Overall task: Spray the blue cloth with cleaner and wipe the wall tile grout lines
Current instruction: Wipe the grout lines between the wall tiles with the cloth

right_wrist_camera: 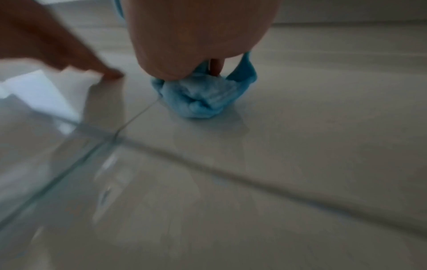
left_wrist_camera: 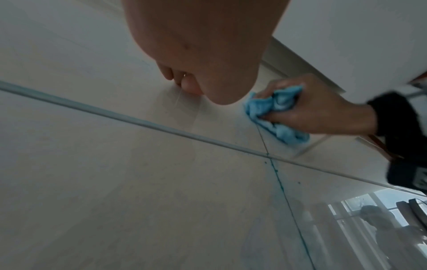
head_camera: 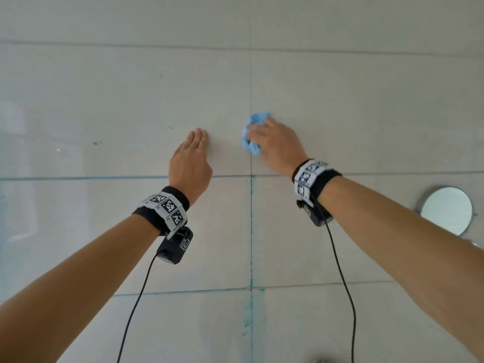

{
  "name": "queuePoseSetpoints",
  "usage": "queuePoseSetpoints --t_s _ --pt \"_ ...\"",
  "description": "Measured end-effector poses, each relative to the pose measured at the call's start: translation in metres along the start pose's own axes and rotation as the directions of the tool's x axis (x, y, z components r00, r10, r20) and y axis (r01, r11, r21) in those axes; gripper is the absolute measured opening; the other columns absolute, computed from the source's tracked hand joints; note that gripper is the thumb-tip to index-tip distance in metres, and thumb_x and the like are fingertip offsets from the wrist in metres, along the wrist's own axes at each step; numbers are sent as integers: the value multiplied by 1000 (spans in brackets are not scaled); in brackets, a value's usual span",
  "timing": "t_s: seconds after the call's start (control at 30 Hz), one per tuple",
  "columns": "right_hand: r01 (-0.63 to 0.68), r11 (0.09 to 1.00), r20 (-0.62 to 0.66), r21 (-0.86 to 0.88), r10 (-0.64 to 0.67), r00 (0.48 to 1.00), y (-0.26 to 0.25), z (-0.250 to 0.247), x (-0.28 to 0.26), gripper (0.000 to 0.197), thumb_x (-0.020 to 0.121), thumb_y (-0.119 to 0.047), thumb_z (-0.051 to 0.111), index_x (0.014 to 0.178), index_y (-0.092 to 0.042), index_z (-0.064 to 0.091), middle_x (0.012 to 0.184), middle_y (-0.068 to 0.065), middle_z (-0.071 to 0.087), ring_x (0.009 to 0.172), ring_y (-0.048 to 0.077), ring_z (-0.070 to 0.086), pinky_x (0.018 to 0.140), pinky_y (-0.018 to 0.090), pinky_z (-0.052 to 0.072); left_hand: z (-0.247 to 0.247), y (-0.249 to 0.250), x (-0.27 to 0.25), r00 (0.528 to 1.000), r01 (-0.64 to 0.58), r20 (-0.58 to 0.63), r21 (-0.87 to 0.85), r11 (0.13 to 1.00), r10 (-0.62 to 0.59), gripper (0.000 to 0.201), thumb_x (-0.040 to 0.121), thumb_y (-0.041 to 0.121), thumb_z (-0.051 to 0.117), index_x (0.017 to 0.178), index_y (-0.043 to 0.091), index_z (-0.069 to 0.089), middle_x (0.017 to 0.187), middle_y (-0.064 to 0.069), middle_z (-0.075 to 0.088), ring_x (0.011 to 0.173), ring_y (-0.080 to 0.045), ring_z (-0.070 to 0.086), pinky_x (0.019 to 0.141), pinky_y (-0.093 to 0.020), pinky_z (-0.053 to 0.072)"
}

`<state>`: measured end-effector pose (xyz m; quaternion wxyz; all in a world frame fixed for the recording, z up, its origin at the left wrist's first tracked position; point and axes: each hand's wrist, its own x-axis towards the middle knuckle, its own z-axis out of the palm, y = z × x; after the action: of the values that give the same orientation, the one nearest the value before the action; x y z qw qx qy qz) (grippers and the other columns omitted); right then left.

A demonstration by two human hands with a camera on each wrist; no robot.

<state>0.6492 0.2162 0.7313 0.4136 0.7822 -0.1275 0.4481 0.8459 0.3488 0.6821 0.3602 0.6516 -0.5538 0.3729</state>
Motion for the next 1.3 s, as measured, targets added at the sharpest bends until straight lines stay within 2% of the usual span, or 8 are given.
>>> queuePoseSetpoints --t_s 0.13,0.23,0.43,0.63,0.8,1.0,1.07,1.3 --pt "-219 975 -4 47 219 976 26 -20 60 23 83 -15 64 104 -24 68 114 6 66 103 31 65 72 43 56 -1 1 1 1000 4 5 11 1000 -4 75 91 -10 38 163 4 23 171 -11 23 158 -24 21 126 -36 24" --pt "-297 954 -33 27 298 954 48 -28 104 22 81 -23 67 102 -25 62 118 2 64 102 30 66 76 44 59 -4 0 3 1000 4 5 16 1000 -5 75 91 -10 38 163 6 23 171 -9 23 159 -23 20 125 -34 24" --pt "-389 919 -91 65 394 915 51 -35 141 20 81 -10 64 98 -20 64 112 9 62 103 28 61 75 42 55 -4 -4 1 1000 -18 16 14 1000 18 78 91 -11 38 164 8 21 172 -7 20 159 -20 18 125 -31 22" --pt "-258 964 -130 68 265 956 18 -8 100 21 78 -8 59 95 -21 64 105 3 68 101 32 61 65 43 53 -1 -6 -1 1000 -17 19 -1 1000 17 81 89 -11 39 165 9 20 172 -6 20 159 -19 16 126 -31 20" --pt "-17 995 -138 102 31 990 -41 11 42 35 66 6 74 93 -15 73 101 0 75 87 32 65 58 34 51 -4 -2 -5 1000 -16 24 -13 1000 16 79 89 -11 40 164 8 25 171 -7 24 158 -21 21 125 -33 24" --pt "126 991 8 39 -126 992 -64 21 22 36 72 0 73 106 -14 73 117 3 73 101 30 65 67 39 52 -16 -5 -12 997 -32 69 -4 999 33 80 88 -12 41 163 9 25 171 -7 23 158 -20 23 126 -29 18" --pt "114 993 55 0 -114 992 -61 14 37 37 76 0 69 109 -15 72 118 4 72 104 31 64 67 39 51 -21 -9 -13 998 -19 67 17 1000 18 79 89 -11 41 164 7 24 171 -8 22 158 -20 22 126 -28 16" --pt "-221 971 13 91 221 975 -55 -20 133 28 88 -1 59 111 -15 66 111 9 67 115 34 58 72 43 47 -46 -33 -23 998 50 44 69 996 -53 78 92 -10 37 165 10 18 173 -5 17 160 -18 15 126 -27 13"
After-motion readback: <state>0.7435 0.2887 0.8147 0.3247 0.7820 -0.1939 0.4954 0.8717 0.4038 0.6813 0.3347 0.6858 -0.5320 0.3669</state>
